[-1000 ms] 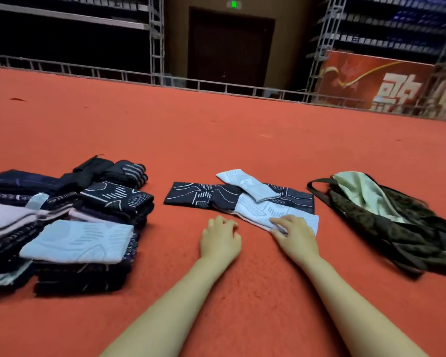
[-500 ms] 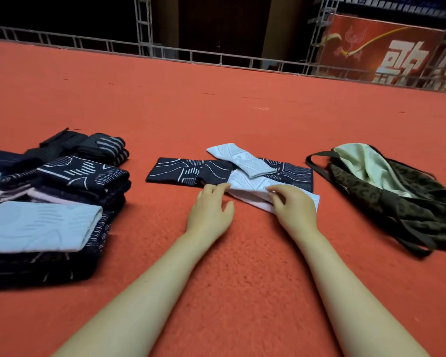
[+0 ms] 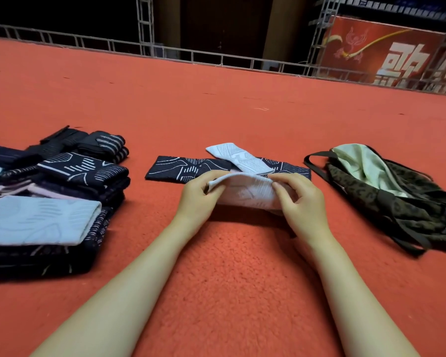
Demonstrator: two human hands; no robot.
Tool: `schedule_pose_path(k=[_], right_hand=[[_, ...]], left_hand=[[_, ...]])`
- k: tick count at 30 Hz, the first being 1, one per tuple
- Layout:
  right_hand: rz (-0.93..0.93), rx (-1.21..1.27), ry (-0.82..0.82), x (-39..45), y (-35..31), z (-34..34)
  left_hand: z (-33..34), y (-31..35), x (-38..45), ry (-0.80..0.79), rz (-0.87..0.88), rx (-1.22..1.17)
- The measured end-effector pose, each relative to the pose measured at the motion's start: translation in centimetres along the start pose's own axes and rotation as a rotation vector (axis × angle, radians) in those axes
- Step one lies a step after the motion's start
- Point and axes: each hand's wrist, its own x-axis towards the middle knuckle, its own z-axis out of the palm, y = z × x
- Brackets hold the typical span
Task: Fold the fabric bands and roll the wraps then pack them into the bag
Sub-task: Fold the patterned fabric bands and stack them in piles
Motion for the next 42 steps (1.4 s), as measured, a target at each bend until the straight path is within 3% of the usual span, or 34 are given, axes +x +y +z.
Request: schedule_pose_path(k=[6, 11, 17, 19, 22, 25, 27, 30, 35, 38, 42], right_hand=[[0.097, -0.008, -0.132, -0.3, 1.2, -0.6], [0.369, 0.277, -0.067, -0.1, 2.0, -0.6], [0.464, 0.396, 0.056, 0.3, 2.1, -0.7], [0.477, 0.298, 0.056, 0.2, 2.4, -0.4], [0.558, 0.006, -0.093, -0.2, 3.4, 0.3], [0.573, -0.231, -0.316, -0.7, 3.5, 1.0], [0.544, -0.264, -0.324, -0.7, 3.3, 1.3], [0.546, -0.266, -0.291, -0.8, 3.2, 1.2], [0.569, -0.022, -0.123, -0.4, 2.6, 1.0], [0.595, 0.284, -0.059, -0.2, 2.0, 1.2], [0.511, 0.402, -0.193, -0.4, 1.0, 2.1]], left_hand=[[0.0, 1.3, 0.0, 0.159, -0.03, -0.104], [-1.1, 1.5, 0.4, 0.284, -0.092, -0.141], [-1.5, 1.1, 0.6, 0.274, -0.415, -0.391], [-1.6, 0.0, 0.7, 0.261, -0.494, -0.194], [-1.7, -1.7, 0.2, 0.107, -0.525, 0.357], [-0.8, -1.8, -0.4, 0.0, -0.357, 0.703], [0.0, -1.3, -0.5, -0.067, -0.199, 0.759], [1.6, -0.9, -1.2, -0.229, -0.08, 0.718], [2.8, -0.7, -2.1, -0.33, -0.162, 0.776], [2.5, -0.9, -1.8, -0.288, -0.201, 0.675], [2.0, -1.0, -1.0, -0.111, -0.372, 0.327]])
